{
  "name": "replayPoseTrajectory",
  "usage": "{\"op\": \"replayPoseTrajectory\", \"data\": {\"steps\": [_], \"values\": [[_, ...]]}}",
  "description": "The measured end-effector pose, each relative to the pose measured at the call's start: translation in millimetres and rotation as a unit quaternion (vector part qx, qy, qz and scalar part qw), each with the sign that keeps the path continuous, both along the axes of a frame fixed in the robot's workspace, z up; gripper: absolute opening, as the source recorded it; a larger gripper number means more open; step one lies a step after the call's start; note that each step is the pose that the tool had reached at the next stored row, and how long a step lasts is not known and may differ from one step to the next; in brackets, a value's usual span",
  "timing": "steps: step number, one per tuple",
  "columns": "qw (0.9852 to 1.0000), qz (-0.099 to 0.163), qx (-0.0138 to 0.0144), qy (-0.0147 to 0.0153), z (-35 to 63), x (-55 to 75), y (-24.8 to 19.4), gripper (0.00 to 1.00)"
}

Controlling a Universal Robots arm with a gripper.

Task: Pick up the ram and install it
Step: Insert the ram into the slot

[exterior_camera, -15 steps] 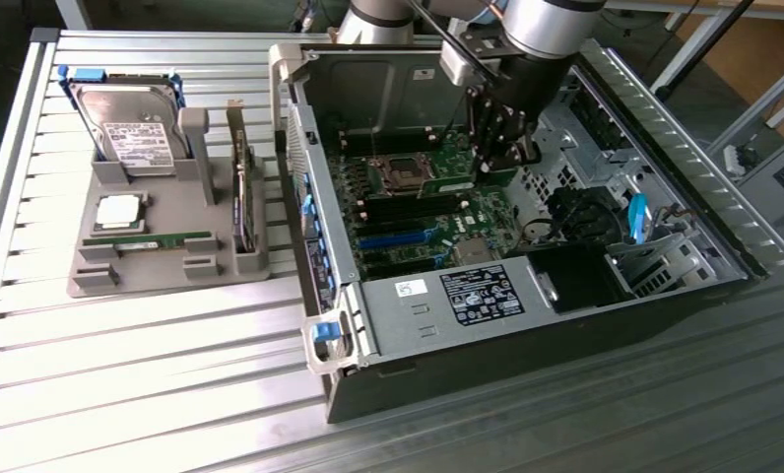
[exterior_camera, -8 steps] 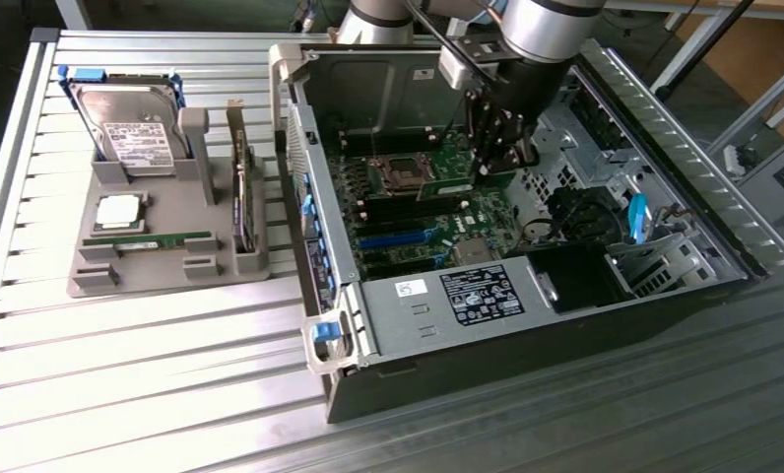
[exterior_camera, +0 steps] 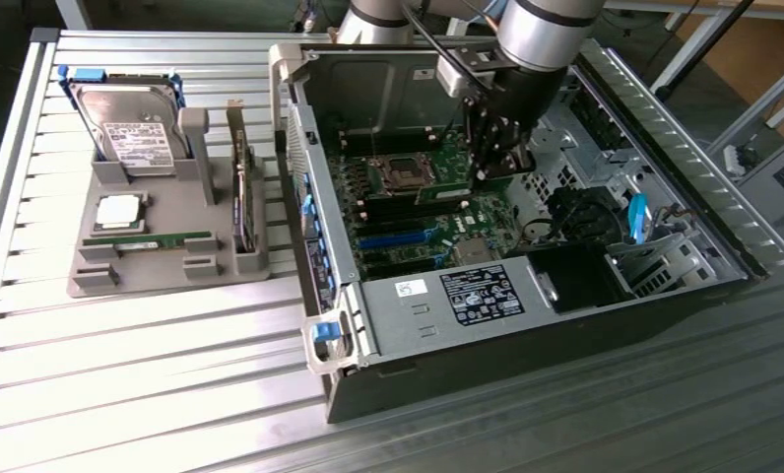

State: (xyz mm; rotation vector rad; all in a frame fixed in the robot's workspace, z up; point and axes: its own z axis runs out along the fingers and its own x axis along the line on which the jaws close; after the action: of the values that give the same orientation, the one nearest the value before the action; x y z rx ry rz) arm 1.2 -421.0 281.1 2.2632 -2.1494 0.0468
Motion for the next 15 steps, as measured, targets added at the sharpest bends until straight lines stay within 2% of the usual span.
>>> {"op": "replayPoseTrajectory", "data": {"steps": [8, 11, 14, 15], "values": [[1.0, 0.0, -0.0001, 0.0, -8.7, -1.0, 0.0, 0.11], [1.0, 0.0, 0.0, 0.0, -12.1, -8.8, 0.4, 0.11], [1.0, 0.0, 0.0001, 0.0, -15.1, -15.5, 6.2, 0.11], [1.0, -0.004, 0.0, 0.0, -16.8, -18.8, 7.0, 0.11]]}}
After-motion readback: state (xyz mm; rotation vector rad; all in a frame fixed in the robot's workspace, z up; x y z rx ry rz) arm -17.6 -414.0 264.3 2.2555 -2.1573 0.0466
